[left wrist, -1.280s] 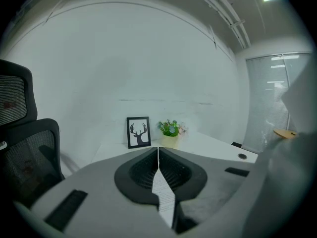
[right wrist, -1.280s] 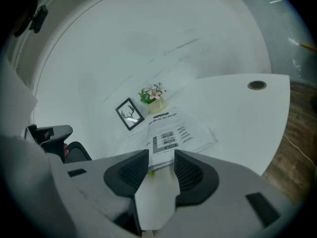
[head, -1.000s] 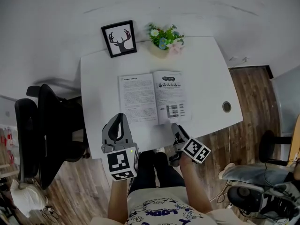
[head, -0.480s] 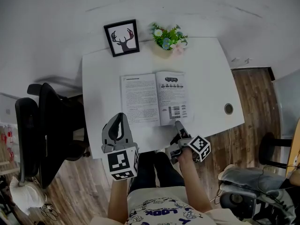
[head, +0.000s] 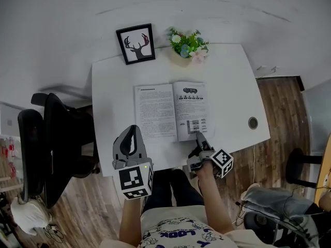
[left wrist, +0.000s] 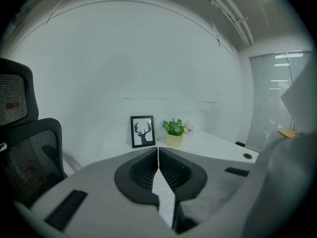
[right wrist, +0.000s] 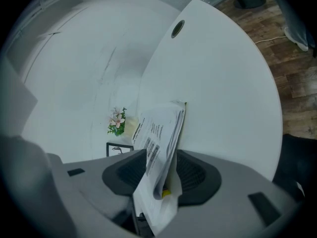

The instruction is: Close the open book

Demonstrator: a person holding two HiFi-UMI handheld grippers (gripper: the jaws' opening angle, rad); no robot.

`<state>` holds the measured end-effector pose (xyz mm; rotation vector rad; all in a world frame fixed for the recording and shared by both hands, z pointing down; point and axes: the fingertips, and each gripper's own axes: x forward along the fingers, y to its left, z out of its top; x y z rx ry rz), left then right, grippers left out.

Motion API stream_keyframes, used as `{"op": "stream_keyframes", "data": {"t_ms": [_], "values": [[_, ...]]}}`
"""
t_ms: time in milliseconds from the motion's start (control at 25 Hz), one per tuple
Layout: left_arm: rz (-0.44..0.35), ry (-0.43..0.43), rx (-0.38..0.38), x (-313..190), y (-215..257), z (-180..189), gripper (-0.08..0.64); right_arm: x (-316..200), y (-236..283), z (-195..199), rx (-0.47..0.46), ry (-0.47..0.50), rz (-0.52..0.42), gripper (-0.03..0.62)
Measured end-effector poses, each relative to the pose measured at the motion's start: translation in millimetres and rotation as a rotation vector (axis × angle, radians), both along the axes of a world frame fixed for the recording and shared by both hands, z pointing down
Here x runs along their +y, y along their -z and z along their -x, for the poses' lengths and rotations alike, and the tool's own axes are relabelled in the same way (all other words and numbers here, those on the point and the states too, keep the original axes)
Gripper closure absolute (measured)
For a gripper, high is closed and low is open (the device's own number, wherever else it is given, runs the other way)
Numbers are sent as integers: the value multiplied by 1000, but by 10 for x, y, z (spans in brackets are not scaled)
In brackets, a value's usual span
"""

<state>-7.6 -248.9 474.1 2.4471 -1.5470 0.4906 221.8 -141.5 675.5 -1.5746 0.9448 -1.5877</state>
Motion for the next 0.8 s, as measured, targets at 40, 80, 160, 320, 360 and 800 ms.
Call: {"op": "stream_keyframes", "data": {"t_ms": [40, 80, 160, 320, 360, 800], "values": [[0, 0, -1, -9, 2, -5, 532, -8, -4, -23, -2, -8, 0, 408], [0, 1, -3, -18, 4, -9, 532, -16, -7, -43, -4, -15, 2, 408], [0, 1, -4, -30, 7, -16, 532, -30, -11, -85, -3, -25, 7, 408], [0, -2, -2, -50, 2, -48, 532, -44, -23, -145, -5, -35, 10, 409], [1, -3, -2, -51, -1, -52, 532, -39, -25, -143, -7, -38, 8, 410], [-11, -9, 1, -46, 44, -103, 532, 43, -32, -155, 8, -59, 1, 536]]}}
